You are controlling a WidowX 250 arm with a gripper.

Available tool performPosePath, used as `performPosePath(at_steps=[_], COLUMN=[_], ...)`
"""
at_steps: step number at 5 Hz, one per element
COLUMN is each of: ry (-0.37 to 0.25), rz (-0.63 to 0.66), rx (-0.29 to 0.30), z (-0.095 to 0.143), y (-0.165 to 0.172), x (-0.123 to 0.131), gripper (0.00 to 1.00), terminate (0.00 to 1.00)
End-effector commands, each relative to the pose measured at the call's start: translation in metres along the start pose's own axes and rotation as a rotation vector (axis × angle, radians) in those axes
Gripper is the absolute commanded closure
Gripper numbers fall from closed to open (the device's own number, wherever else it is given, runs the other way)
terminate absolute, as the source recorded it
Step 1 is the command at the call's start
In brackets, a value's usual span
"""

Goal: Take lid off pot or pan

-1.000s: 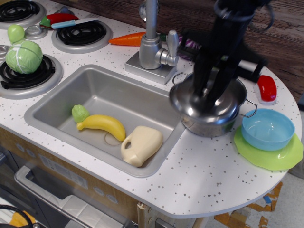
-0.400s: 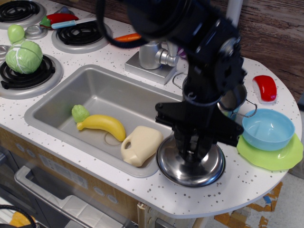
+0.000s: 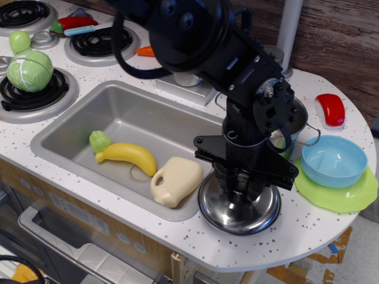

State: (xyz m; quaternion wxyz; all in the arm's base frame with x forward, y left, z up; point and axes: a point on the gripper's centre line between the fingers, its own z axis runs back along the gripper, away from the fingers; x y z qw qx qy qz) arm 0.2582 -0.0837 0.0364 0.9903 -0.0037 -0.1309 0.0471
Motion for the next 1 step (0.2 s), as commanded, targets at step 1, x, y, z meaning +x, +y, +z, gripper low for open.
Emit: performPosePath(at_steps=[1], ry=[-0.020], rz=[0.016], rx=[-0.008], z=[0.0035], y=[0.0002], x=[0.0040], gripper=[0.00], terminate=[1.00])
